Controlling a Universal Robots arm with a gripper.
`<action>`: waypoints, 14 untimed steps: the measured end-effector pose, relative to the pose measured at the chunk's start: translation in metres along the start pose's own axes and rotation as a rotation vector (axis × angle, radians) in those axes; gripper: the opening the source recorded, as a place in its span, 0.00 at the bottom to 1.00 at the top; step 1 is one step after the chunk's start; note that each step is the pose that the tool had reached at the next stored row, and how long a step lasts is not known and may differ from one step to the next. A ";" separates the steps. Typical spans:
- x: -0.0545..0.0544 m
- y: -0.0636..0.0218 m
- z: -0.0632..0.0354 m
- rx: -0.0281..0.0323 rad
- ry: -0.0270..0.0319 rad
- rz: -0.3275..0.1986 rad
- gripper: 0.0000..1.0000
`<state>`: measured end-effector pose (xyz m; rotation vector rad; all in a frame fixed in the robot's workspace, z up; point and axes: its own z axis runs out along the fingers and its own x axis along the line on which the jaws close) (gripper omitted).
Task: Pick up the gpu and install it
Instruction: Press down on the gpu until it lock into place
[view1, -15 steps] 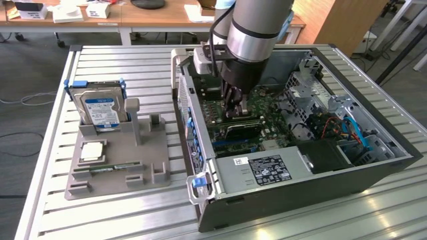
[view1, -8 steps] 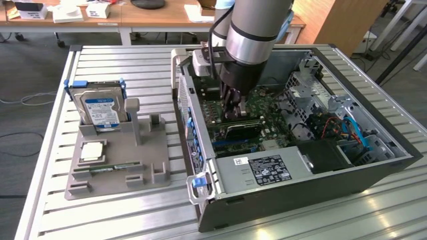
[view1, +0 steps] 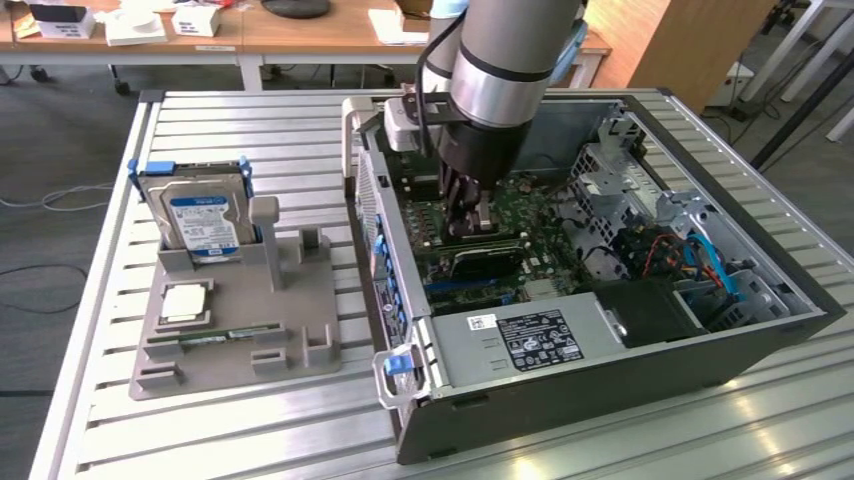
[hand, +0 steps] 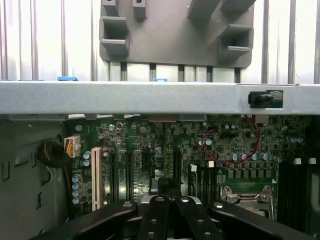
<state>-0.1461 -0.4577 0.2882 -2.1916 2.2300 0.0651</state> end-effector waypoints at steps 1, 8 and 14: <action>0.000 0.0000 0.0005 0.0000 0.0001 0.000 0.11; 0.000 0.0001 0.0084 -0.0001 0.0002 0.000 0.11; 0.000 0.0000 0.0115 -0.0001 0.0001 0.000 0.11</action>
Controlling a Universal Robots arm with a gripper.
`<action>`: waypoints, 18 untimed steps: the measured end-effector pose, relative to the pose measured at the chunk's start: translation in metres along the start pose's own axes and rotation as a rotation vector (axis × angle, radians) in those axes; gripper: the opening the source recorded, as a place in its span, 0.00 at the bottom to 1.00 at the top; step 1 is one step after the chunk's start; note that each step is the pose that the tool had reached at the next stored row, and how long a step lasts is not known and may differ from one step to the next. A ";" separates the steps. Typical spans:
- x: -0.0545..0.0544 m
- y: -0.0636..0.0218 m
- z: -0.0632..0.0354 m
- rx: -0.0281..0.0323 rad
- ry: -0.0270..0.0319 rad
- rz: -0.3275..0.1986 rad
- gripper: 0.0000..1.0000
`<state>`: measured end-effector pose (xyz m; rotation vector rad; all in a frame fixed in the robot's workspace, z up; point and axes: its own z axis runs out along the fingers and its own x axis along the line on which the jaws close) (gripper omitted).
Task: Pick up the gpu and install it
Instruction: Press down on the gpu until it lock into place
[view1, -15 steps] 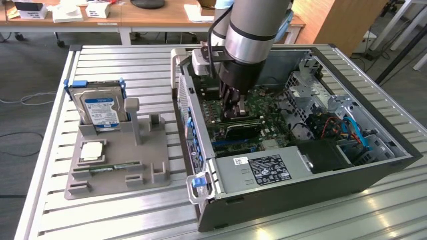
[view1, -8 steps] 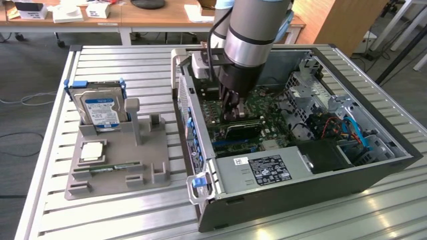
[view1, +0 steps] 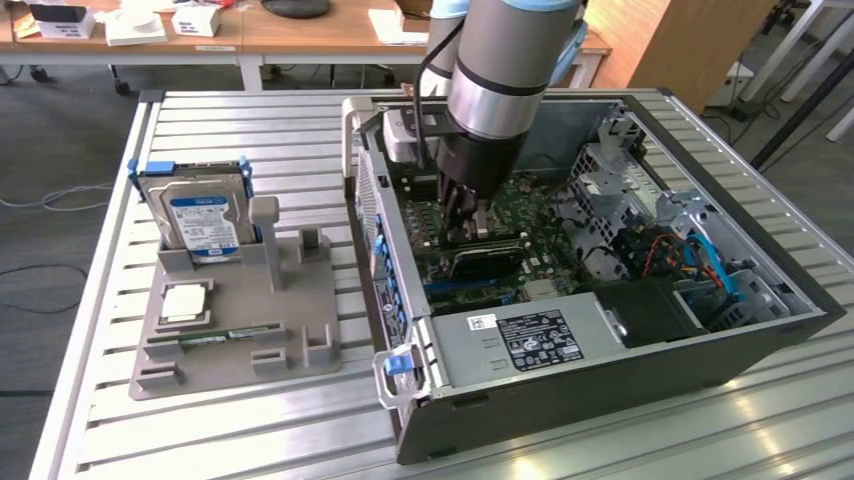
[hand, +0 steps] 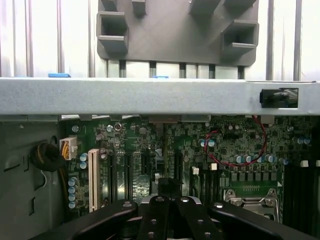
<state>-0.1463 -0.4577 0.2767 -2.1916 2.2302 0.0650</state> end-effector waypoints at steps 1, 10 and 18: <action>0.000 0.0000 0.0000 0.0000 0.0001 0.000 0.11; 0.000 -0.0001 0.0041 0.0001 -0.0001 0.000 0.11; 0.000 -0.0001 0.0060 -0.0001 0.0001 0.000 0.11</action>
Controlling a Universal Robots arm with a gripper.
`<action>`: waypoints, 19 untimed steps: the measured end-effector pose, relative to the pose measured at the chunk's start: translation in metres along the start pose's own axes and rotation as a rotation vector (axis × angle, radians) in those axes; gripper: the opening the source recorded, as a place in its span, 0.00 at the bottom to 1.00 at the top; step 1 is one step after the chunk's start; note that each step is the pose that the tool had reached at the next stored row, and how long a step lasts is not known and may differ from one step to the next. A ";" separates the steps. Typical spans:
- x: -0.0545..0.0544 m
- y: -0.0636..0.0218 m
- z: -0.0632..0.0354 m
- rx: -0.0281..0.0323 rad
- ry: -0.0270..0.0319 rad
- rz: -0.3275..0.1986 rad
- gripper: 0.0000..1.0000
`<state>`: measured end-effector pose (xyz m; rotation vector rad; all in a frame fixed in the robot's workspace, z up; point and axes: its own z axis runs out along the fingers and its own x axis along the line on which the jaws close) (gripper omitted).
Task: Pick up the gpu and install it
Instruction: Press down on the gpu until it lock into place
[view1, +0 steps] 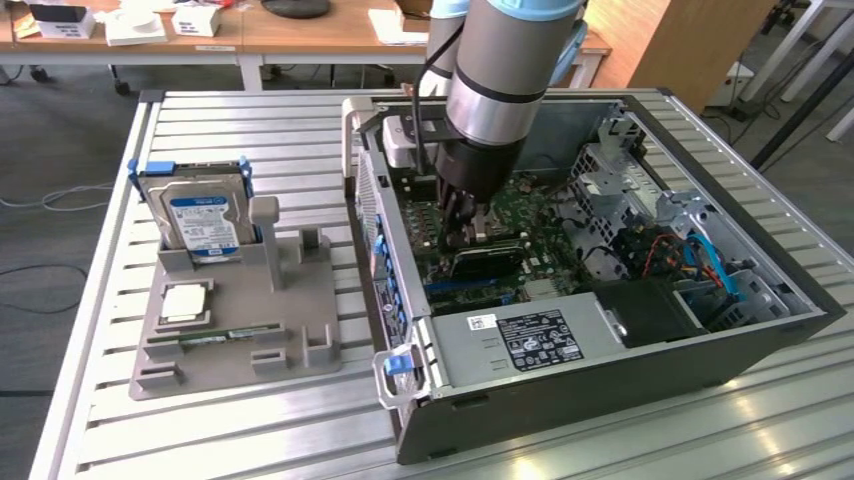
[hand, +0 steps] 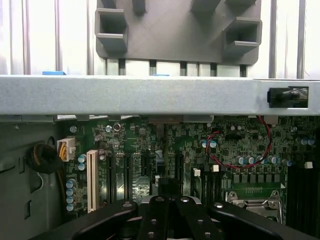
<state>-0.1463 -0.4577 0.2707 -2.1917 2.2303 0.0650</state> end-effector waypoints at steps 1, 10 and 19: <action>0.000 0.0000 0.0002 0.0000 0.0000 0.000 0.11; 0.000 -0.0001 0.0023 0.0002 -0.0003 0.000 0.11; 0.000 -0.0001 0.0033 0.0001 -0.0002 0.000 0.11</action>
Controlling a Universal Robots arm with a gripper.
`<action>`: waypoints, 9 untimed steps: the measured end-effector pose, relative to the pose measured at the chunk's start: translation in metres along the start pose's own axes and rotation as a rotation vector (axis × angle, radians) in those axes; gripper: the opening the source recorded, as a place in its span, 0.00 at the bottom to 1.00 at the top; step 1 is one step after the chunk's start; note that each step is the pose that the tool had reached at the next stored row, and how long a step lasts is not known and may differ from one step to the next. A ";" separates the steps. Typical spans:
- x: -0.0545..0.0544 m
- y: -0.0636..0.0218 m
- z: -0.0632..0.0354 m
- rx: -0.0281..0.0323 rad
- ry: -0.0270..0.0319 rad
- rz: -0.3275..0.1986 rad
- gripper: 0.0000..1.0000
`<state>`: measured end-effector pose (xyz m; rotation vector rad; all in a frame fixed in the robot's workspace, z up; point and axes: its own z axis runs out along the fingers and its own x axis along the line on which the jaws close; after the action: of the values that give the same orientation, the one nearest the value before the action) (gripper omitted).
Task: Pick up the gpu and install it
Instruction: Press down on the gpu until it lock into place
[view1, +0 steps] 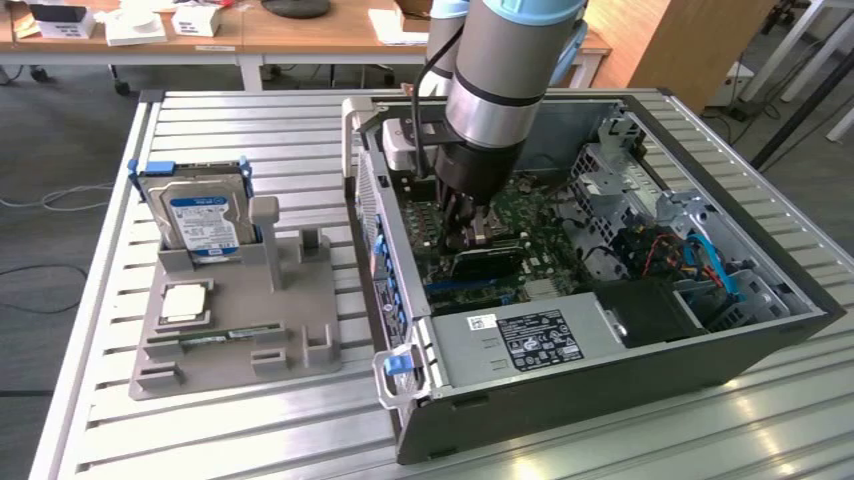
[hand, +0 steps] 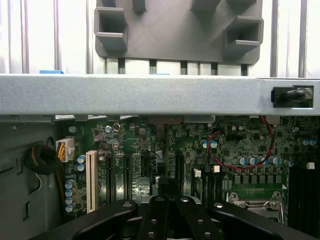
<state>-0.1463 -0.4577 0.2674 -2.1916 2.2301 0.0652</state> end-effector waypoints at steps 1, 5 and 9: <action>0.000 0.0000 0.0002 -0.0001 0.0002 0.000 0.11; 0.000 0.0000 0.0002 0.0000 0.0002 0.000 0.11; 0.000 0.0000 0.0008 0.0000 0.0000 0.000 0.11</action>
<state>-0.1463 -0.4577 0.2665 -2.1916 2.2301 0.0651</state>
